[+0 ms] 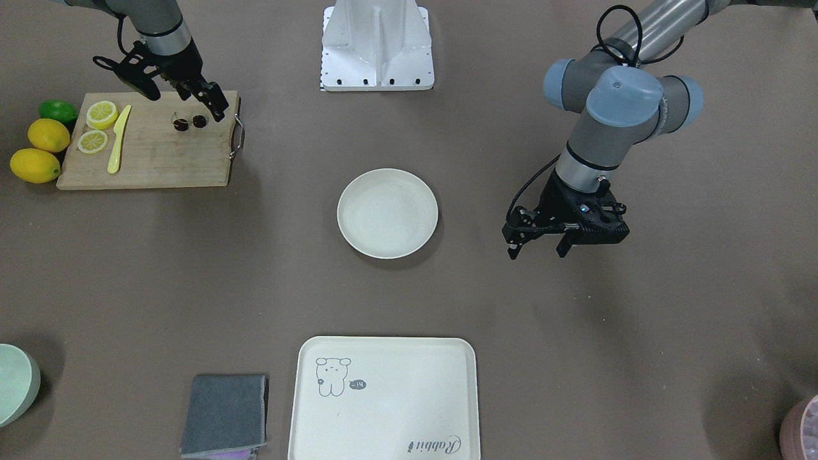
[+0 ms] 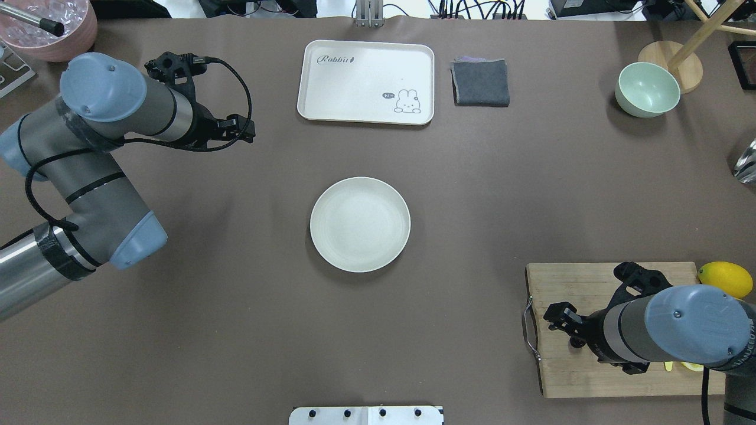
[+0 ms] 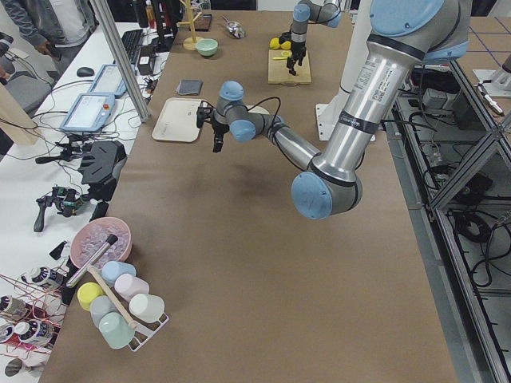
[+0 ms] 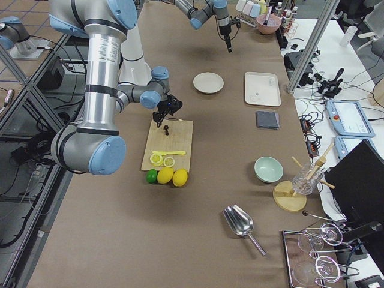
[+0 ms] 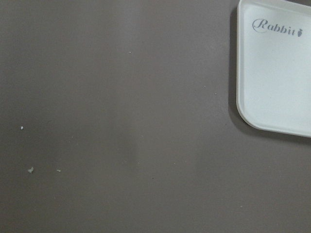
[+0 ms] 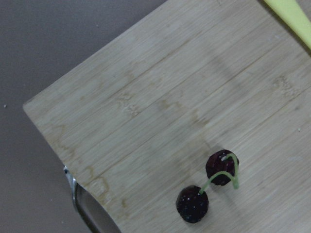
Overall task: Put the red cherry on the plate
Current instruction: 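Lower the right gripper onto the dark red cherries and pinch their stems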
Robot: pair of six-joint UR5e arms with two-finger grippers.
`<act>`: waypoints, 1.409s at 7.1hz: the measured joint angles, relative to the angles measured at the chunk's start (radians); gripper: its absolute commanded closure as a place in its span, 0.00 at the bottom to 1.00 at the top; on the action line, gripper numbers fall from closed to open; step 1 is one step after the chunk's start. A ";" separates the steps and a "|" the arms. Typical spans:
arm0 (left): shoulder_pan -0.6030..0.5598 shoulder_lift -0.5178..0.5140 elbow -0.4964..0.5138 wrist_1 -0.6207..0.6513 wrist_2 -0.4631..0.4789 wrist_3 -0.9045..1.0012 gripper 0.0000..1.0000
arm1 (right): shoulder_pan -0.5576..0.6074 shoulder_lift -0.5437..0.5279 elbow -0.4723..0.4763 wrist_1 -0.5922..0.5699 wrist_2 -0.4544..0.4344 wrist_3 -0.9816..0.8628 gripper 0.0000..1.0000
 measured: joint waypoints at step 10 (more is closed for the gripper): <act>0.001 0.000 0.006 -0.001 0.000 0.000 0.02 | 0.019 0.024 -0.060 -0.027 -0.020 -0.006 0.99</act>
